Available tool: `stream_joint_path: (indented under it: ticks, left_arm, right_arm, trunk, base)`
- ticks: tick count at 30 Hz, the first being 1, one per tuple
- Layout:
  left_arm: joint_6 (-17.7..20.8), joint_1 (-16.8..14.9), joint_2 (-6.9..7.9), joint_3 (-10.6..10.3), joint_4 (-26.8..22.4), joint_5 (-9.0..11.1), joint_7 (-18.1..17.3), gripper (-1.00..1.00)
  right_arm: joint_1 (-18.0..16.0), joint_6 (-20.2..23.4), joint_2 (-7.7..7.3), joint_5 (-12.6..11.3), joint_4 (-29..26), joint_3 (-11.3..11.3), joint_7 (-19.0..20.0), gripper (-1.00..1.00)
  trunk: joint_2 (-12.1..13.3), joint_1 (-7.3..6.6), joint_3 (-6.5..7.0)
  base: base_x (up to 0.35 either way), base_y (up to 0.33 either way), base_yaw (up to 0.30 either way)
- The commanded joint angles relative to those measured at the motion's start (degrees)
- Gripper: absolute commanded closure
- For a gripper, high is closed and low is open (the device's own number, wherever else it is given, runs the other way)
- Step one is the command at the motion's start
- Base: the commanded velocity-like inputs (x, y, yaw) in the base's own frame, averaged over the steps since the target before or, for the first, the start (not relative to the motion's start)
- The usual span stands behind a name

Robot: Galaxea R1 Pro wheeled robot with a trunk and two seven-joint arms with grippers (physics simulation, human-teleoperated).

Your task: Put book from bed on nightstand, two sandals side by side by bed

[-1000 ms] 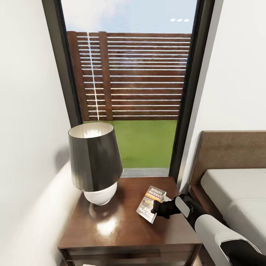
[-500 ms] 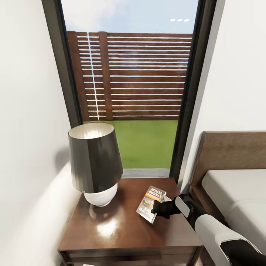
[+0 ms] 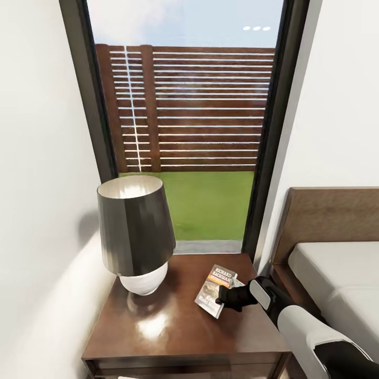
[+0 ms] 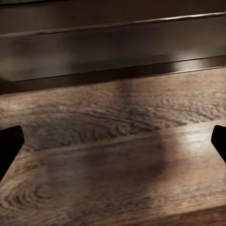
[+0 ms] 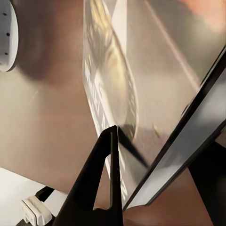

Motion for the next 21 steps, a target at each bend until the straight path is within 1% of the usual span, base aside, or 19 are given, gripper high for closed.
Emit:
stream_joint_path:
  ticks: [1,8,21]
  left_arm:
    - [0.15,-0.03,0.04,-0.23,-0.08,0.44,-0.08,-1.00]
    - [0.15,-0.03,0.03,-0.24,-0.08,0.42,-0.08,-1.00]
    - [0.13,-0.03,0.03,-0.24,-0.14,0.43,-0.08,-1.00]
  right_arm:
    - [-0.04,0.10,-0.04,0.28,-0.04,0.26,0.22,1.00]
    - [-0.05,0.12,-0.02,0.28,0.01,0.25,-0.73,1.00]
    - [-0.04,0.13,-0.02,0.28,0.02,0.25,-1.09,1.00]
  trunk:
    - [-0.02,-0.01,-0.06]
    - [-0.02,-0.01,-0.06]
    - [-0.02,-0.01,-0.06]
  base:
    - [0.002,0.001,0.000]
    - [0.001,0.000,0.000]
    - [0.000,0.000,0.000]
